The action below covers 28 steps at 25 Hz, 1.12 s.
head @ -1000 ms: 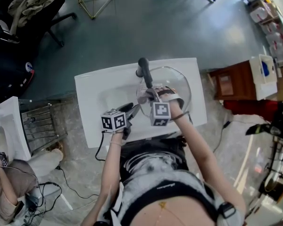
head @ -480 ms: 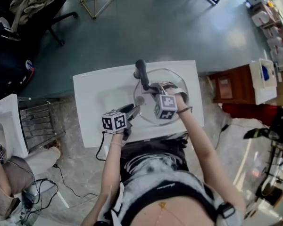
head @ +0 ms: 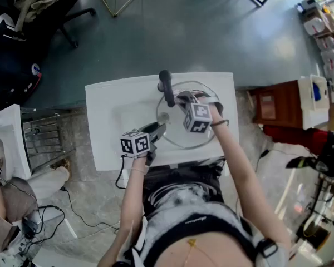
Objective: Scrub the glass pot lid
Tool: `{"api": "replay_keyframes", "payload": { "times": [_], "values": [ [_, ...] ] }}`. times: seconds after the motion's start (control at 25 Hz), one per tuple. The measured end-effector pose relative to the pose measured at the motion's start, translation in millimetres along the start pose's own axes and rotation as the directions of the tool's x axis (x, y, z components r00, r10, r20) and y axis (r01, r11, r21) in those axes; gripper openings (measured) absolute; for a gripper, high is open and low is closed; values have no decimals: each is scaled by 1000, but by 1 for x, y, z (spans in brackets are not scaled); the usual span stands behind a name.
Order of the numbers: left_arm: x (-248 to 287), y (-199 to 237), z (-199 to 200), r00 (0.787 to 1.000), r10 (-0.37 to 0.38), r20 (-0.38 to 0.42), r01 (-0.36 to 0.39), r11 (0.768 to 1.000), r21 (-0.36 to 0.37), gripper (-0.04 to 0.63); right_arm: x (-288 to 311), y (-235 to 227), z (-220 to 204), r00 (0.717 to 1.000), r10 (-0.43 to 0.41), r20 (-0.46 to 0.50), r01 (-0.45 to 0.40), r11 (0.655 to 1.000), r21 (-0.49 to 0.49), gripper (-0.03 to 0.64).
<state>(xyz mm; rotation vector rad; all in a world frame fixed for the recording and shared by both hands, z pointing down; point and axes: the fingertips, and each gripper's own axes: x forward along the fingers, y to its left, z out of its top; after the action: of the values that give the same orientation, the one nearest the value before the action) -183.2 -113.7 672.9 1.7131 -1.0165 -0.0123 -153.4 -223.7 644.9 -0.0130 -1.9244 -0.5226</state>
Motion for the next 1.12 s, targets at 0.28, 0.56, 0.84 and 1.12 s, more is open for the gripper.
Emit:
{"api": "replay_keyframes", "payload": {
  "times": [0.28, 0.56, 0.84, 1.12],
  "values": [
    [-2, 3, -2, 1000, 24, 16, -24, 1000, -8, 176, -3, -11, -25, 999, -23, -33, 25, 998, 60, 78],
    [-1, 4, -4, 999, 44, 21, -44, 999, -11, 176, -9, -21, -50, 999, -30, -33, 36, 981, 193, 78],
    [2, 3, -8, 997, 77, 0, -77, 997, 20, 176, -20, -12, -71, 998, -53, -34, 60, 966, 252, 78],
    [4, 3, -12, 996, 94, -7, -93, 995, 38, 176, -31, -2, -93, 997, -73, -37, 81, 944, 320, 78]
  ]
}}
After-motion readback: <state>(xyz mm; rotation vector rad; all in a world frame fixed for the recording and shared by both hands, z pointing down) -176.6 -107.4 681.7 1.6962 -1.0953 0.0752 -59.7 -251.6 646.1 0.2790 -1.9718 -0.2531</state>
